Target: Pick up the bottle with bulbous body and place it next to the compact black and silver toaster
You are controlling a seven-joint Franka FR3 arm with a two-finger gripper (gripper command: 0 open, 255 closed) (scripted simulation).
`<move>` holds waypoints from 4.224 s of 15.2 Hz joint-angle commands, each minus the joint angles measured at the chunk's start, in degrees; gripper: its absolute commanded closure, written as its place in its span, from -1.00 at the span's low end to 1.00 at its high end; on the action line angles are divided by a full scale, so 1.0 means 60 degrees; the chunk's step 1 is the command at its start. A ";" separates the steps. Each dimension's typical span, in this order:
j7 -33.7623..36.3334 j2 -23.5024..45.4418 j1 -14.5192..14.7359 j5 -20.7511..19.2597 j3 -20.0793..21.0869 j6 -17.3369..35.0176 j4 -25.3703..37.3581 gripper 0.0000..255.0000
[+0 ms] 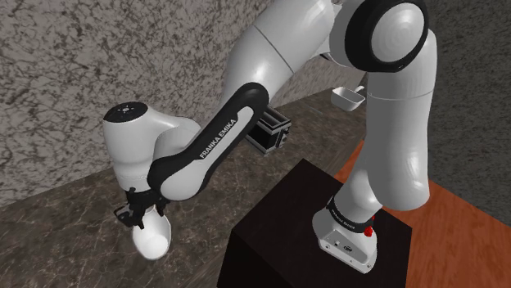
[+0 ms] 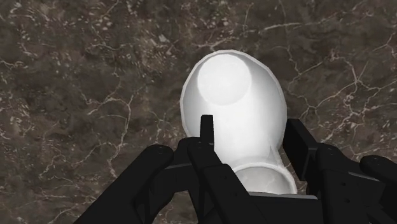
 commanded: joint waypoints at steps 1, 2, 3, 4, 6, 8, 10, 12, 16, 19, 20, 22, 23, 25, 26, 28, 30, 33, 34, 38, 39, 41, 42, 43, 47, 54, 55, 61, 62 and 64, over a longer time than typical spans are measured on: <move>-0.0051 -0.0163 -0.0046 0.0097 0.0076 -0.0160 0.0008 1.00; -0.0089 -0.0266 -0.0080 0.0157 0.0120 -0.0253 0.0004 1.00; -0.0126 -0.0367 -0.0112 0.0217 0.0164 -0.0347 0.0002 1.00; -0.0164 -0.0468 -0.0144 0.0278 0.0206 -0.0442 0.0003 1.00; -0.0240 -0.0667 -0.0206 0.0400 0.0287 -0.0634 0.0010 1.00; -0.0315 -0.0861 -0.0264 0.0521 0.0363 -0.0829 0.0025 1.00; -0.0390 -0.1052 -0.0318 0.0642 0.0434 -0.1028 0.0049 1.00; -0.0464 -0.1238 -0.0369 0.0761 0.0500 -0.1230 0.0082 1.00; -0.0607 -0.1596 -0.0459 0.0992 0.0617 -0.1645 0.0174 1.00; -0.0708 -0.1851 -0.0518 0.1157 0.0690 -0.1963 0.0265 1.00; -0.0741 -0.1933 -0.0536 0.1210 0.0712 -0.2071 0.0300 1.00; -0.0804 -0.2093 -0.0570 0.1313 0.0753 -0.2288 0.0376 1.00; -0.0835 -0.2170 -0.0585 0.1362 0.0772 -0.2398 0.0417 1.00; -0.0894 -0.2320 -0.0614 0.1458 0.0805 -0.2619 0.0506 1.00; -0.0922 -0.2393 -0.0628 0.1504 0.0820 -0.2731 0.0554 1.00; -0.0976 -0.2533 -0.0652 0.1593 0.0847 -0.2956 0.0655 1.00; -0.1027 -0.2667 -0.0675 0.1675 0.0871 -0.3183 0.0766 1.00; -0.1096 -0.2853 -0.0704 0.1790 0.0899 -0.3528 0.0947 1.00; -0.1117 -0.2912 -0.0712 0.1825 0.0907 -0.3644 0.1012 1.00; -0.1194 -0.3126 -0.0742 0.1952 0.0933 -0.4112 0.1293 1.00; -0.1211 -0.3175 -0.0749 0.1981 0.0938 -0.4231 0.1369 1.00; -0.1241 -0.3266 -0.0760 0.2034 0.0947 -0.4468 0.1527 1.00; -0.1256 -0.3309 -0.0765 0.2058 0.0950 -0.4588 0.1609 1.00; -0.1269 -0.3349 -0.0770 0.2081 0.0954 -0.4708 0.1693 1.00; -0.1313 -0.3490 -0.0785 0.2160 0.0964 -0.5192 0.2054 1.00; -0.1356 -0.3653 -0.0798 0.2249 0.0975 -0.6054 0.2774 1.00; -0.1359 -0.3667 -0.0798 0.2257 0.0977 -0.6179 0.2887 1.00; -0.1620 -0.4054 -0.0944 0.2452 0.0900 -0.6660 0.3025 1.00; -0.1883 -0.4397 -0.1082 0.2618 0.0809 -0.6595 0.2652 1.00; -0.2414 -0.5052 -0.1316 0.2919 0.0592 -0.6498 0.1957 1.00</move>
